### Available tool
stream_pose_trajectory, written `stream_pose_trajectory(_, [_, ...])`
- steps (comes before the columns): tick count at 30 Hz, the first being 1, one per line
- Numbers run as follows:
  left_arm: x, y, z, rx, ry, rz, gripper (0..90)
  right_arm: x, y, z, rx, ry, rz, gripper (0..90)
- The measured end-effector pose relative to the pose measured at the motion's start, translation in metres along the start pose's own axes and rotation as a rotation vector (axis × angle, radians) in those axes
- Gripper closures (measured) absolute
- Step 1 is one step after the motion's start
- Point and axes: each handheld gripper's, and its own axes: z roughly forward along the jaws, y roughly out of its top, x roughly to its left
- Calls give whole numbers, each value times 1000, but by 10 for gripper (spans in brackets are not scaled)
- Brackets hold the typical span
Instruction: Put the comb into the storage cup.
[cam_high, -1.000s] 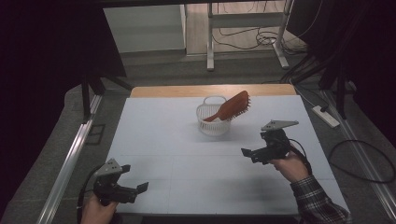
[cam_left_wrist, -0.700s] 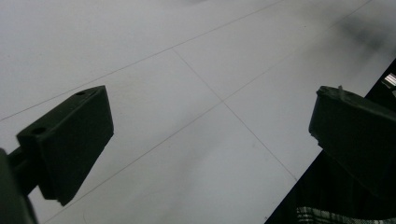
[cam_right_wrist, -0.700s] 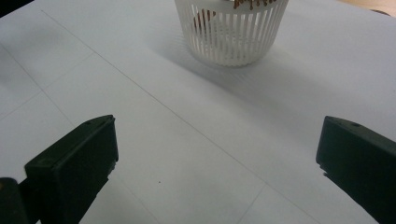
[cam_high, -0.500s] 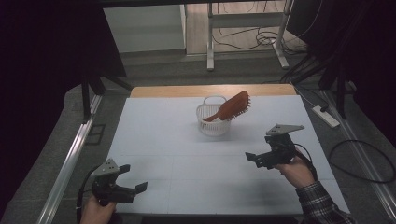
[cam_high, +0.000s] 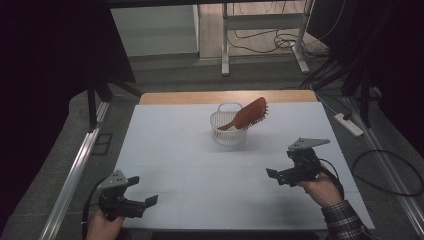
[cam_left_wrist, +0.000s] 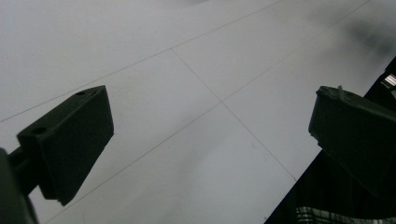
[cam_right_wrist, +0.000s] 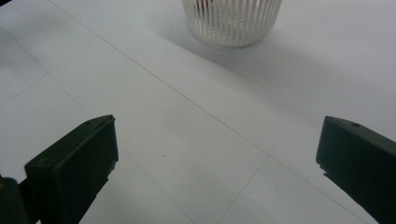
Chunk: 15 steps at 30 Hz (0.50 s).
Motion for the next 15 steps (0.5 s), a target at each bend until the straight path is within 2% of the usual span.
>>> stream_pose_trajectory(15, [0, 0, 0, 0, -1, -5, 8, -1, -13, -9, -2, -20, 8, 0])
